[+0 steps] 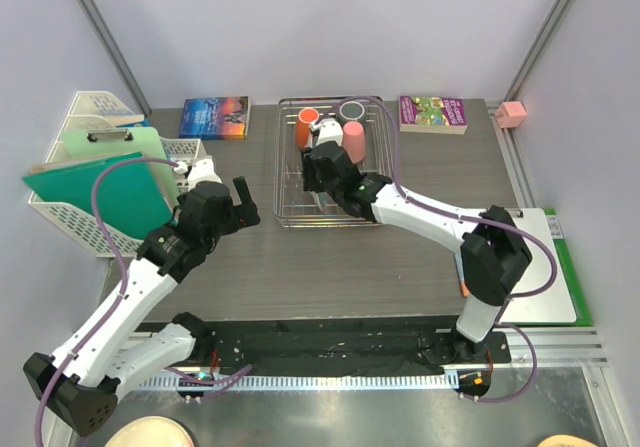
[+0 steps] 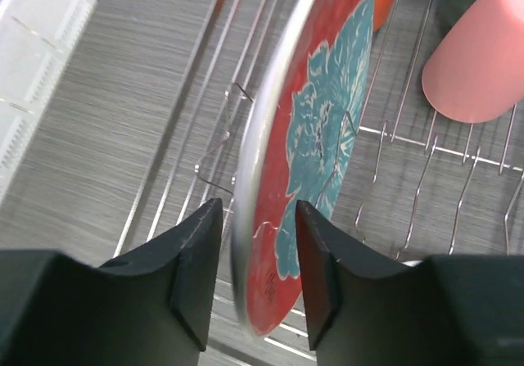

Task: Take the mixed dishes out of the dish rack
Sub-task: Pick up the plate from the dish rack.

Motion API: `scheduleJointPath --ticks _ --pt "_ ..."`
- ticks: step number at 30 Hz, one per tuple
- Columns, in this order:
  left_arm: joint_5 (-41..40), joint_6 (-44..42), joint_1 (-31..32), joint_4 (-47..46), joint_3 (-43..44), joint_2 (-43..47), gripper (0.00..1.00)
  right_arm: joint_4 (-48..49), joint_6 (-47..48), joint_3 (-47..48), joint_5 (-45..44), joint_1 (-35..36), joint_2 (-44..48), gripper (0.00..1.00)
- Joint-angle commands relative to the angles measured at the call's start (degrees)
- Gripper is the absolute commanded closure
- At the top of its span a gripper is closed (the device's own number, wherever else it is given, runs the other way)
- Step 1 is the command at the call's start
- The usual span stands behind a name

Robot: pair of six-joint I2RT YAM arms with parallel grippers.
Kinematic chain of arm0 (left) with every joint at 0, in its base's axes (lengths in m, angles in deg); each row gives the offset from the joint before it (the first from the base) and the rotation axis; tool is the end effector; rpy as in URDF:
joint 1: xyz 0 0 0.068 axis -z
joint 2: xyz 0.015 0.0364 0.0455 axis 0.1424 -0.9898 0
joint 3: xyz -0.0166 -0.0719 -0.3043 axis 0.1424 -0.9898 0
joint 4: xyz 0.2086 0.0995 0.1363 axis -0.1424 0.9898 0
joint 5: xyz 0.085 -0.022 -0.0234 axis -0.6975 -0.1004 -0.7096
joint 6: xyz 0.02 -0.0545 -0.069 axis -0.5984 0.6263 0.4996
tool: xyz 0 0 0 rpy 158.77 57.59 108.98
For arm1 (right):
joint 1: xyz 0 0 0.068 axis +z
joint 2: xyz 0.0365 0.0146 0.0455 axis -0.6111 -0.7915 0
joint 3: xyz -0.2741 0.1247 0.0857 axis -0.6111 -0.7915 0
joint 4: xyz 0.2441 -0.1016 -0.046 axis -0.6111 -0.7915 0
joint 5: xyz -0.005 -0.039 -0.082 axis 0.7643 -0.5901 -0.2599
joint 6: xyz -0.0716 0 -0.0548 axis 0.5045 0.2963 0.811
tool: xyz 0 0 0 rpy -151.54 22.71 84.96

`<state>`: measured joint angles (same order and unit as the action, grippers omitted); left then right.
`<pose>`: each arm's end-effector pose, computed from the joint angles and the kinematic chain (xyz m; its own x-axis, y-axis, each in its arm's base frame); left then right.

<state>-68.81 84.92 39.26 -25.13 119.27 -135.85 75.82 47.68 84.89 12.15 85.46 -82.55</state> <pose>0.1853 -0.0734 0.3308 -0.5195 -0.3285 -0.7888 -0.1519 0.9439 -0.2931 0.3283 0.3193 0.3122 -0.4500 -0.0203 -0.8928 -0.3478 0.9248 0.1543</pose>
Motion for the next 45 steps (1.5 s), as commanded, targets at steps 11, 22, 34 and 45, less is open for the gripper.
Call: scheduleJointPath --ticks 11,22,34,45 --pt "-0.29 0.47 0.13 -0.38 0.4 -0.48 0.0 -0.76 2.85 4.49 -5.2 0.2 -1.18 0.99" --pt "0.94 0.73 0.22 -0.56 0.66 -1.36 0.0 -2.26 3.55 6.51 -2.47 0.2 5.5 0.99" --pt "1.82 1.35 0.13 -0.73 0.58 -1.97 0.0 -1.47 5.48 5.89 0.87 0.02 11.57 0.99" --pt "-0.2 -0.32 0.13 -0.21 4.88 -2.58 0.0 -7.54 29.35 5.46 -13.52 5.81 17.54 0.99"
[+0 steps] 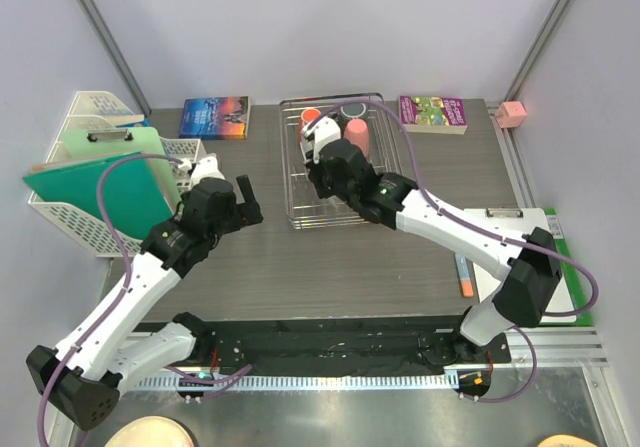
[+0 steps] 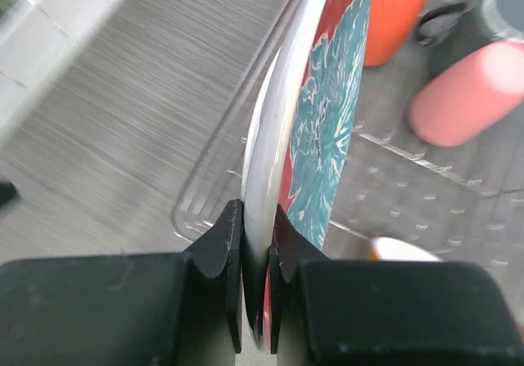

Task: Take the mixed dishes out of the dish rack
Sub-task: Pick up the plate from the dish rack.

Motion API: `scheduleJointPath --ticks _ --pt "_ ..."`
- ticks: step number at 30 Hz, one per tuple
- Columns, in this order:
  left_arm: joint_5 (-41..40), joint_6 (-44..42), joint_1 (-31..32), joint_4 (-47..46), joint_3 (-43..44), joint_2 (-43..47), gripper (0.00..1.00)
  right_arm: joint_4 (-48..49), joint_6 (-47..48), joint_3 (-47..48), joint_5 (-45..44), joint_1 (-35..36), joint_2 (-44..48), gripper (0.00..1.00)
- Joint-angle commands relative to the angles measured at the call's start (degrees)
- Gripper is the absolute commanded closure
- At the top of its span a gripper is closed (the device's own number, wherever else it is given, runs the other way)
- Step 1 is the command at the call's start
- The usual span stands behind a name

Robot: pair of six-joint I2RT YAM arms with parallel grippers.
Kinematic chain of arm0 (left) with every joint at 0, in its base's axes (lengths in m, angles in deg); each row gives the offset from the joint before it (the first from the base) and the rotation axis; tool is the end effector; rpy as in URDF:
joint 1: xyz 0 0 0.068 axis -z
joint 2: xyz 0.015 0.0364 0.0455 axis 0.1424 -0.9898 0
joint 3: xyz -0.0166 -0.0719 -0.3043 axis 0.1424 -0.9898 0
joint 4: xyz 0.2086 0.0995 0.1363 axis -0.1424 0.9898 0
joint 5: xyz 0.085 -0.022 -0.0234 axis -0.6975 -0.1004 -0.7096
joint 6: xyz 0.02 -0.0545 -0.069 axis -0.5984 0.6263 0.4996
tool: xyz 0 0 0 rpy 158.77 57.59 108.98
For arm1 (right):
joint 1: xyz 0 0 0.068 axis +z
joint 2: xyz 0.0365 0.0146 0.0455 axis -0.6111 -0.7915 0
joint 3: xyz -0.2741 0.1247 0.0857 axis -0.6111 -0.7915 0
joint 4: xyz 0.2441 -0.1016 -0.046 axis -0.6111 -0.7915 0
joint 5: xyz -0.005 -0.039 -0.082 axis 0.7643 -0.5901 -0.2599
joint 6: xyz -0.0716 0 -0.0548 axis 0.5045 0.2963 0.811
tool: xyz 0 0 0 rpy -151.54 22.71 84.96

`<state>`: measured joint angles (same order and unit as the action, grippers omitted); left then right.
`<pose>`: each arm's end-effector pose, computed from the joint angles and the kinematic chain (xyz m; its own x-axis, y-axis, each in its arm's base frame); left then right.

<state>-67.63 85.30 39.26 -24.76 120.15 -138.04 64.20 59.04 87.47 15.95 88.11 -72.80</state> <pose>0.1918 -0.0791 0.3284 -0.5485 -0.3225 -0.7715 -0.1491 0.9456 -0.2893 0.2789 0.3006 0.3724 -0.3637 -0.2149 -0.9064 -0.5225 0.8526 0.0075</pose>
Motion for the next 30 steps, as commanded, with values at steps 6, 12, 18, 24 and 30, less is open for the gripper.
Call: scheduleJointPath --ticks 6,12,18,24,30 --pt "-4.98 -1.75 0.13 -0.75 9.62 -3.12 0.0 13.49 28.38 -8.72 -32.36 10.02 15.44 0.99" --pt "0.62 -3.24 0.13 -1.01 15.86 -6.64 0.0 27.78 41.03 -19.7 -43.44 19.16 19.84 0.99" --pt "16.15 -6.22 0.13 -3.74 17.72 -9.01 0.0 46.06 62.83 -30.6 -55.9 29.36 17.39 0.99" --pt "25.5 -6.93 0.13 -4.0 17.81 -10.95 0.0 56.37 71.28 -37.55 -61.2 36.39 13.17 0.99" --pt "30.43 -9.48 0.13 -4.36 16.31 -8.93 0.0 63.24 75.25 -43.44 -65.07 41.75 11.14 0.99"
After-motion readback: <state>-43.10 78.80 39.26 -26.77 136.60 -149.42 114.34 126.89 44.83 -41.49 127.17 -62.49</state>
